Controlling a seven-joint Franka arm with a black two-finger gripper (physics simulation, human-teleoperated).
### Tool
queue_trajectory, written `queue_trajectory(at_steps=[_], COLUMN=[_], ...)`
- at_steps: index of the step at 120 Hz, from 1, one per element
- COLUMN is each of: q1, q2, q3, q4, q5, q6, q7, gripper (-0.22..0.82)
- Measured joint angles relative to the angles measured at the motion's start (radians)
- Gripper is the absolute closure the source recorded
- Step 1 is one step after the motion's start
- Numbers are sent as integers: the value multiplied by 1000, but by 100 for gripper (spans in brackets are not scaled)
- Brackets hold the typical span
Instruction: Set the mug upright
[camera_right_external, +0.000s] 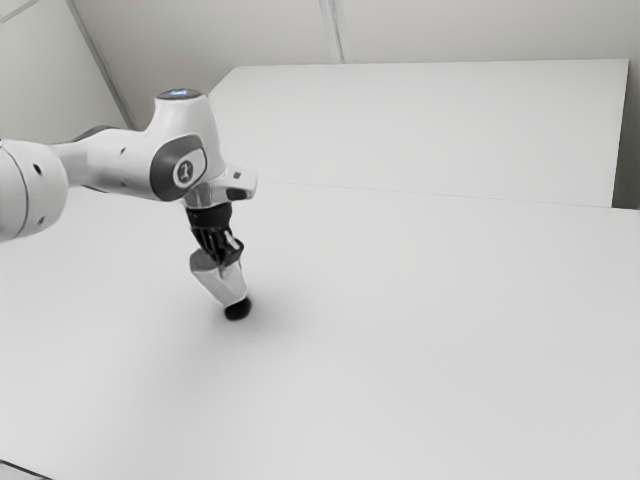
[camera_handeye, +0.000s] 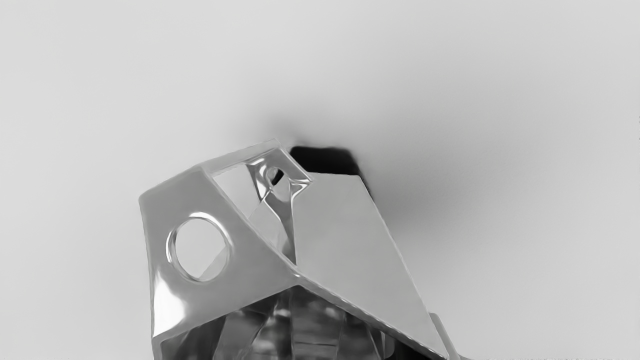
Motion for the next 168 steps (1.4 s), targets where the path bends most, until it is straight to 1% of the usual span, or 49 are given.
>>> queue_trajectory(at_steps=[25,67,71,75,98,112,124,135,155,168], q1=[-1,-2,-2,-2,-4,-5,-3,2,12,10], q2=[28,79,80,81,81,38,24,17,16,13], q3=[-35,-49,-49,-49,-48,-49,-50,-55,-60,-62], q4=[2,9,9,9,9,15,63,160,398,456], q5=[29,27,26,24,9,4,3,-10,-34,-45], q6=[-32,-8,-5,-3,4,4,-8,-37,-163,-239], q7=[-141,-295,-305,-315,-360,-380,-384,-371,-324,-293], gripper=[78,78,75,70,33,19,12,8,4,2])
